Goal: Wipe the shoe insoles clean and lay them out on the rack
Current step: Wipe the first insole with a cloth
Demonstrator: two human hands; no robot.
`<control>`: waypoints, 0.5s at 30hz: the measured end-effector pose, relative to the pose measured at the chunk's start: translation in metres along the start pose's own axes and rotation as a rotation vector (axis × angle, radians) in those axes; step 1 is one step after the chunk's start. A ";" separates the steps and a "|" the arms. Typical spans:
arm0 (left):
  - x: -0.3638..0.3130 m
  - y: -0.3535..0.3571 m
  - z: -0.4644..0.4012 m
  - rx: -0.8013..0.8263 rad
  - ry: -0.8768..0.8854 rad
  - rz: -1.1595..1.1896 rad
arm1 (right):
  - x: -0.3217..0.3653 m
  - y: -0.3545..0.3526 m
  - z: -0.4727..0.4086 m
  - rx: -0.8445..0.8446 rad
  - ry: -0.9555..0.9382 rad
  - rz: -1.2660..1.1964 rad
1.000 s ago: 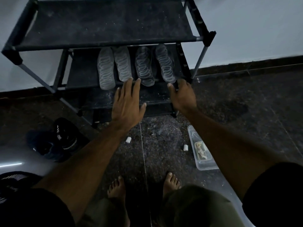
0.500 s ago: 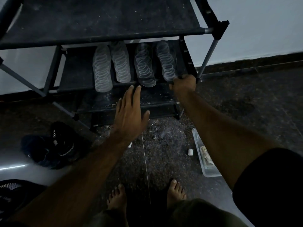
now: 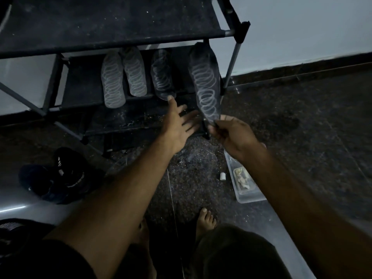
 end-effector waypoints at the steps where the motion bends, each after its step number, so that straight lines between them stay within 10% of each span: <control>1: 0.002 0.008 0.000 0.032 -0.018 0.060 | -0.001 -0.003 0.011 0.028 0.019 0.020; 15: 0.025 0.049 0.002 0.290 -0.086 0.115 | -0.007 -0.027 0.069 0.265 0.081 0.232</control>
Point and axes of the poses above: each hand's wrist, its own z-axis away from the middle knuckle, its own y-axis out of the palm, x = y × z, the point moved 8 cm from there along -z, towards the middle knuckle, and after that the axes turned 9 degrees about -y, right-handed, at the moved point
